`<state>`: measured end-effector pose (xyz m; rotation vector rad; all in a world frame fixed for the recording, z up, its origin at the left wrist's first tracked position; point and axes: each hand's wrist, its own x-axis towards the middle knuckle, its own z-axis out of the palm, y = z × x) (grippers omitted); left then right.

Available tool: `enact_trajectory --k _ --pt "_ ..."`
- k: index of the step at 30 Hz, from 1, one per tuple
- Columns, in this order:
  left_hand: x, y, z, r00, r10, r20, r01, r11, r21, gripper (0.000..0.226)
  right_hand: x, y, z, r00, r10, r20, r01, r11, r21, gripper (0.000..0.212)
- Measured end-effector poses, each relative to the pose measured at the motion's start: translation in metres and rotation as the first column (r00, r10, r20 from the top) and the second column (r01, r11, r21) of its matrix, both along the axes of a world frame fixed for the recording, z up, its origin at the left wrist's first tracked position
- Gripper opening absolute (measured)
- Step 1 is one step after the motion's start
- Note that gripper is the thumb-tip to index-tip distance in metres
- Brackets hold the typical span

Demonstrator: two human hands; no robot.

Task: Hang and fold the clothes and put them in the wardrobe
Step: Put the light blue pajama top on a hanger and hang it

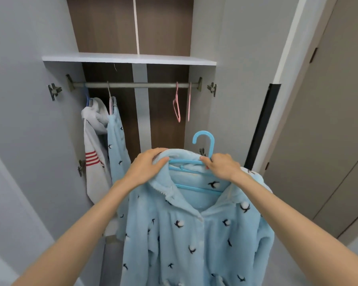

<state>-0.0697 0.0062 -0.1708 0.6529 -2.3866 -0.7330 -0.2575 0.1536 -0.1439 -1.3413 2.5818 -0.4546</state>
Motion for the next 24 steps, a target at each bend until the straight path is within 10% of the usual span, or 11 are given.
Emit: enact_trajectory --k 12,24 --pt "-0.053 -0.154 0.014 0.989 0.133 0.058 -0.140 0.978 0.154 0.065 -0.024 -0.164 0.041 0.921 -0.032 0.388 0.043 0.999 -0.020 0.043" --pt "-0.070 -0.268 0.023 1.000 0.000 0.020 -0.007 0.936 0.353 0.055 -0.048 -0.301 0.061 0.602 0.018 0.798 0.247 0.946 -0.208 0.023"
